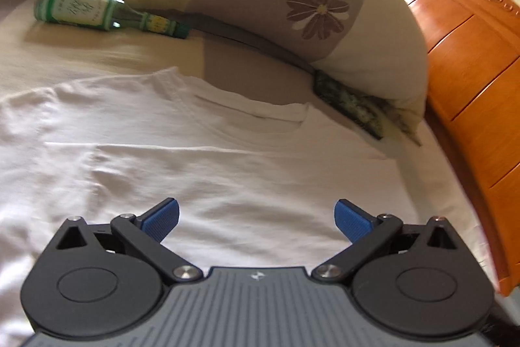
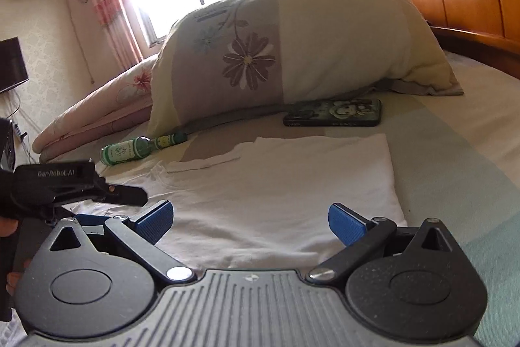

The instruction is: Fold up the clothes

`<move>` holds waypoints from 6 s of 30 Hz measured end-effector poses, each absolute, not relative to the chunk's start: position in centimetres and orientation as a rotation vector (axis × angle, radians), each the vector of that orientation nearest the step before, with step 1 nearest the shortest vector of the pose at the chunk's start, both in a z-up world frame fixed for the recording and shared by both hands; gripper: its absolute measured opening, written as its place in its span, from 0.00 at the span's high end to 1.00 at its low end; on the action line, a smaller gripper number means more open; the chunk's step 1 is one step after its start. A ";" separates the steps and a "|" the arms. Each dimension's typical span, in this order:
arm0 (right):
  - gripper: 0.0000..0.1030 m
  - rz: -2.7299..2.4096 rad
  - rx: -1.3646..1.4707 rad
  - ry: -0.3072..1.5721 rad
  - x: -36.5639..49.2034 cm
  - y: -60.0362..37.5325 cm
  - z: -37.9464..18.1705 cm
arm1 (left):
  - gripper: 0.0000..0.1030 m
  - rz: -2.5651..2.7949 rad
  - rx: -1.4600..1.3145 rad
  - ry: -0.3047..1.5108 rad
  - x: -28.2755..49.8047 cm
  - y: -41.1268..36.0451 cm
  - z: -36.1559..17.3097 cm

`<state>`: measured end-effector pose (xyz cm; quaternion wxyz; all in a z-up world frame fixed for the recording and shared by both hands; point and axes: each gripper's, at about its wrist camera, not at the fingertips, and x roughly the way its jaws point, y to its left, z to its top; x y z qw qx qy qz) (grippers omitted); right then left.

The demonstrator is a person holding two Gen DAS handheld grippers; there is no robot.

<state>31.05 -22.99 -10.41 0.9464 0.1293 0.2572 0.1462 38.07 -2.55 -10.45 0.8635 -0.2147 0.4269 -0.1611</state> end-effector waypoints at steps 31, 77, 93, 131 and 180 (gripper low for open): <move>0.00 0.234 -0.049 0.737 31.7 -21.3 -12.2 | 0.01 -0.853 -0.253 1.145 46.2 -24.8 -11.5; 0.00 0.226 0.131 0.746 29.9 -25.1 -11.5 | 0.01 -0.865 -0.132 1.023 44.5 -23.1 -8.0; 0.00 0.230 0.137 0.704 31.0 -26.7 -12.5 | 0.01 -0.589 -0.288 0.953 44.4 -13.0 -10.7; 0.00 0.198 0.284 0.718 26.1 -28.2 -9.8 | 0.01 -0.409 -0.385 1.061 38.5 -3.6 -8.9; 0.00 0.367 0.346 0.716 12.4 -18.4 -9.1 | 0.01 -0.328 -0.037 0.972 24.0 0.6 -6.6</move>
